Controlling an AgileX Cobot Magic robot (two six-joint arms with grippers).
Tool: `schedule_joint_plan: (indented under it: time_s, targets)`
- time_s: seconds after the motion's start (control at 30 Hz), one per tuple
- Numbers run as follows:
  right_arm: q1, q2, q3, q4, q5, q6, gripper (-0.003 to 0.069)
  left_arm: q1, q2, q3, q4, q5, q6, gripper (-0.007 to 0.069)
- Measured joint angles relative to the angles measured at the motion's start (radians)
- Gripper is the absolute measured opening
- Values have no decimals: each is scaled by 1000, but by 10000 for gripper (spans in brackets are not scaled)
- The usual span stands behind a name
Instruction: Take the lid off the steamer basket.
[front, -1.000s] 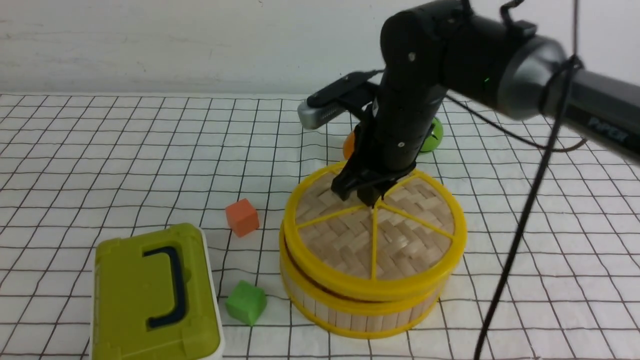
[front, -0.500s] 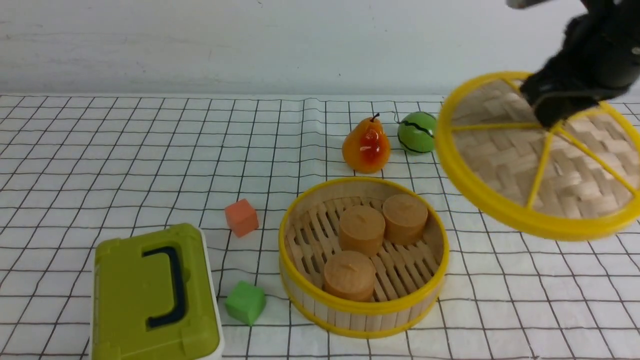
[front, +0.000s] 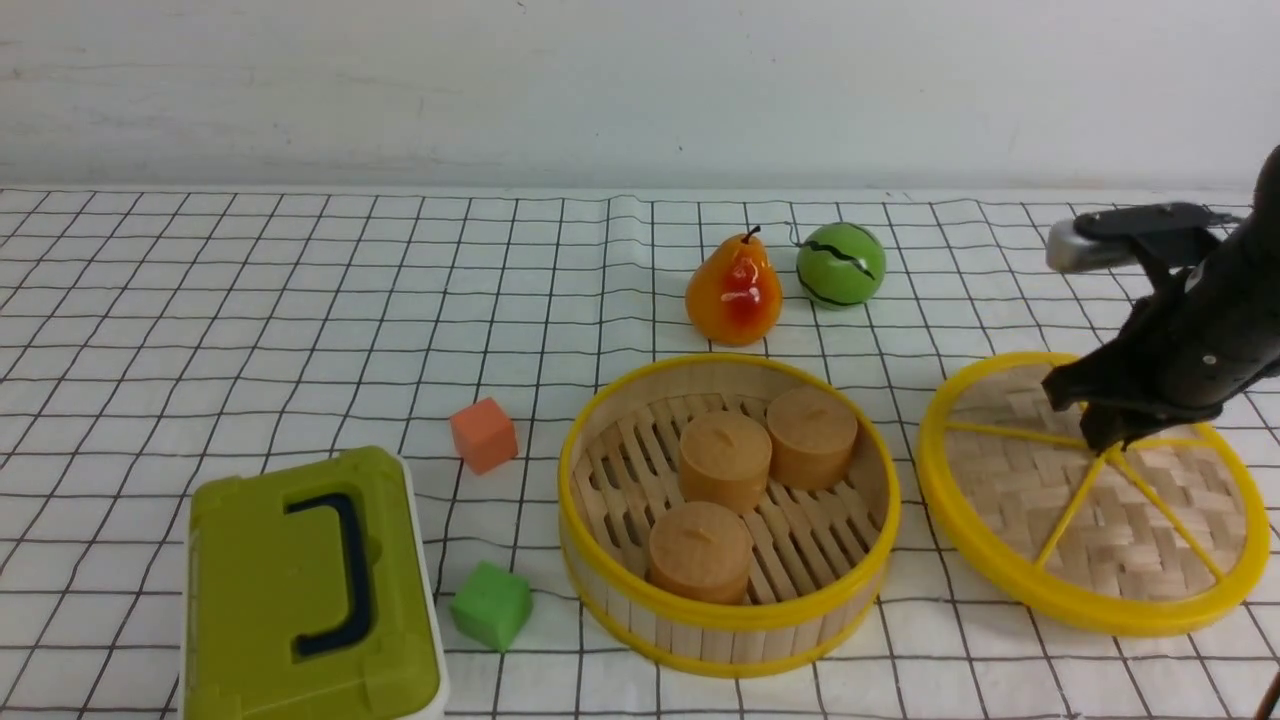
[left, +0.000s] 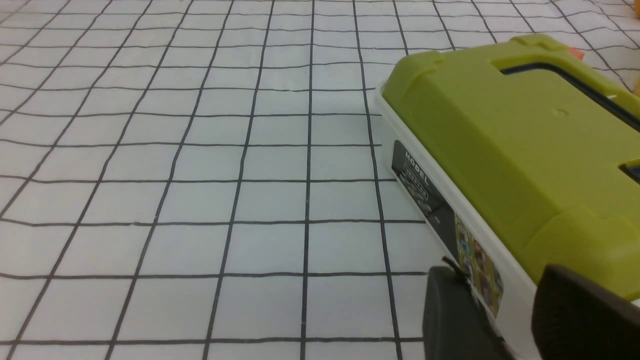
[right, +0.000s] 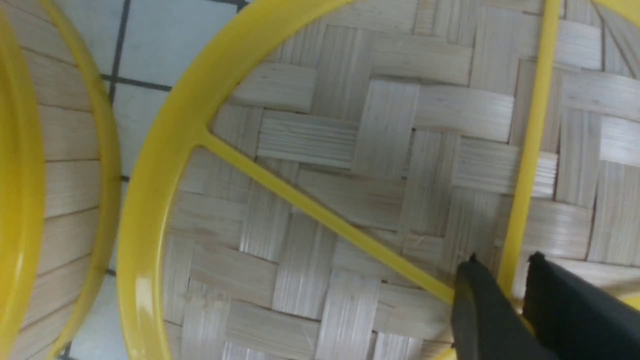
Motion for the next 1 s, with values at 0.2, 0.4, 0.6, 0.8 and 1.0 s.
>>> schedule_joint_plan:
  time_s: [0.2,0.4,0.6,0.8,1.0]
  targets:
    - [-1,64,1,1,-34,0,125,0,0,0,0,0,0,239]
    - [-1,54,2,33,-36,0,269,0,0,0,0,0,0,239]
    - [-1,-99,9,139,5,-22,347,0,0,0,0,0,0,239]
    - [-1,-410,94,256,-26,-115,258,0,0,0,0,0,0,239]
    - [-1,-712,278,308,-100,-178,123,0,0,0,0,0,0,239]
